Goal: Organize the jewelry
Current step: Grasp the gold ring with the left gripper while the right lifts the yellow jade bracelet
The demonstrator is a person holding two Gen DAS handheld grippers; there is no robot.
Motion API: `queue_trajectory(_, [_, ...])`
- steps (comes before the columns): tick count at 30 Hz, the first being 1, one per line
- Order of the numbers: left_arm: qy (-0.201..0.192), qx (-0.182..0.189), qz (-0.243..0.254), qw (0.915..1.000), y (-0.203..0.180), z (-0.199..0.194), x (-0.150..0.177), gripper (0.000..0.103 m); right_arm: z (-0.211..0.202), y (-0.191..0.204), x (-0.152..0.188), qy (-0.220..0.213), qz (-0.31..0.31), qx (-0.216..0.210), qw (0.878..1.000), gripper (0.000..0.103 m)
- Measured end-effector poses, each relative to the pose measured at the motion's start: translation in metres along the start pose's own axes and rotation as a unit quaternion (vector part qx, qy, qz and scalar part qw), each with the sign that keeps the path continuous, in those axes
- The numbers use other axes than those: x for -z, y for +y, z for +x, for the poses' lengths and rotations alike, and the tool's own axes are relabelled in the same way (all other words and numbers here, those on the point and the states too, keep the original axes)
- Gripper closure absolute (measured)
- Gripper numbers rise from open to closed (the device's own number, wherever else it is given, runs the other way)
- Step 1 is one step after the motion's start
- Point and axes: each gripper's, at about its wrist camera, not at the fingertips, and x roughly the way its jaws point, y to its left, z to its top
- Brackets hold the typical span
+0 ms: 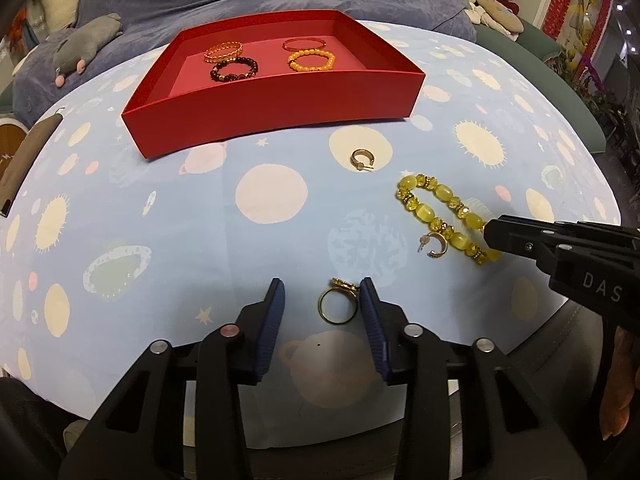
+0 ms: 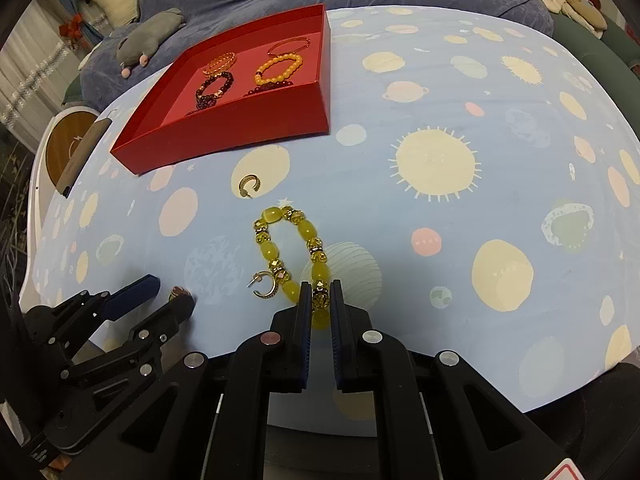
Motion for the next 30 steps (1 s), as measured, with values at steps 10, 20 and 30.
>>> queue_trajectory(10, [0.0,0.004,-0.005,1.0,0.007,-0.003,0.002,0.083,-0.007,0.022,0.013,0.001,-0.028,-0.013,1.0,0.095])
queue_trajectory(20, [0.008,0.011,-0.057,0.9983,0.033,-0.013,0.001,0.083,-0.03,0.031,0.008,-0.021,-0.029,-0.023,0.999,0.095])
queue_trajectory(30, [-0.011,0.007,-0.085,0.9963,0.054,-0.04,-0.017,0.083,-0.069,0.044,-0.022,-0.064,-0.032,-0.031,0.997,0.095])
